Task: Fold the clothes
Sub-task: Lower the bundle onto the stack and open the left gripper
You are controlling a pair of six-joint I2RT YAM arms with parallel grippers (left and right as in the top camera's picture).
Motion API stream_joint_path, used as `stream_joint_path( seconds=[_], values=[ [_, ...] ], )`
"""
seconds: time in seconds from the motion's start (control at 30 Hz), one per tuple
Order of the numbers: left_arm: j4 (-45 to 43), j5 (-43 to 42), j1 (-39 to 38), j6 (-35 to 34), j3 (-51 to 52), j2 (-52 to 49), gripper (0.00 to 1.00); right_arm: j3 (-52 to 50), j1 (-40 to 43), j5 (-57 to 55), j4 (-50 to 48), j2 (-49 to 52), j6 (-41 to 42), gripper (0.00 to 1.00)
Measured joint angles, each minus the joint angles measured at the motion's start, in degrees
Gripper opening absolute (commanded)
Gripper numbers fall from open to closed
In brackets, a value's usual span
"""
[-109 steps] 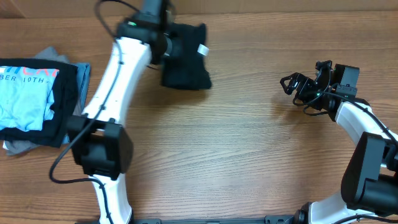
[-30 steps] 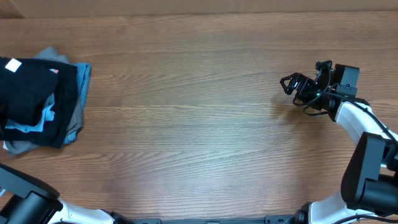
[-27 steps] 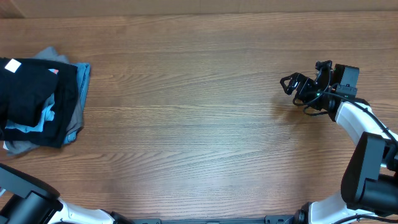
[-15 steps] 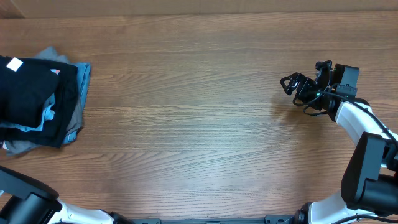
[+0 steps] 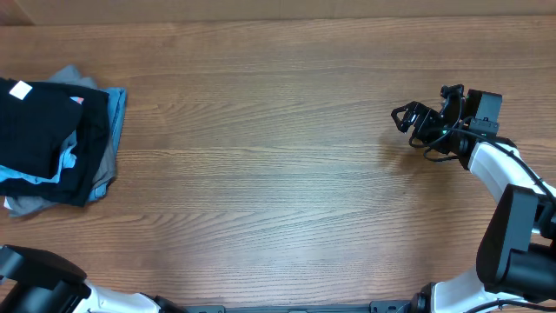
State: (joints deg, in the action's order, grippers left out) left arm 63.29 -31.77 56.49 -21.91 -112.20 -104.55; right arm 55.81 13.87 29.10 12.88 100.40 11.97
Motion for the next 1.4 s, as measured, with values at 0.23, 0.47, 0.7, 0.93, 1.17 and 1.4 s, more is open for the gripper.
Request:
stream_joint_path(
  seconds=[0.23, 0.47, 0.7, 0.93, 1.17, 1.4],
  values=[
    [-0.5, -3.1, -5.7, 5.7, 11.8, 0.2, 0.04, 0.0, 0.0, 0.0, 0.0, 0.0, 0.0, 1.0],
    [-7.0, -7.3, -5.5, 10.8, 18.8, 0.2, 0.04, 0.0, 0.0, 0.0, 0.0, 0.0, 0.0, 1.0],
    [-16.8, -8.7, -5.4, 13.5, 29.4, 0.2, 0.04, 0.0, 0.0, 0.0, 0.0, 0.0, 0.0, 1.0],
    [-24.5, -11.0, -3.6, 13.3, 37.7, 0.2, 0.04, 0.0, 0.0, 0.0, 0.0, 0.0, 0.0, 1.0],
    [-25.7, -18.3, -2.9, 13.1, 38.0, 0.2, 0.04, 0.0, 0.0, 0.0, 0.0, 0.0, 0.0, 1.0],
    [-25.6, -36.9, -2.4, 10.4, 25.7, 0.2, 0.04, 0.0, 0.0, 0.0, 0.0, 0.0, 0.0, 1.0]
  ],
)
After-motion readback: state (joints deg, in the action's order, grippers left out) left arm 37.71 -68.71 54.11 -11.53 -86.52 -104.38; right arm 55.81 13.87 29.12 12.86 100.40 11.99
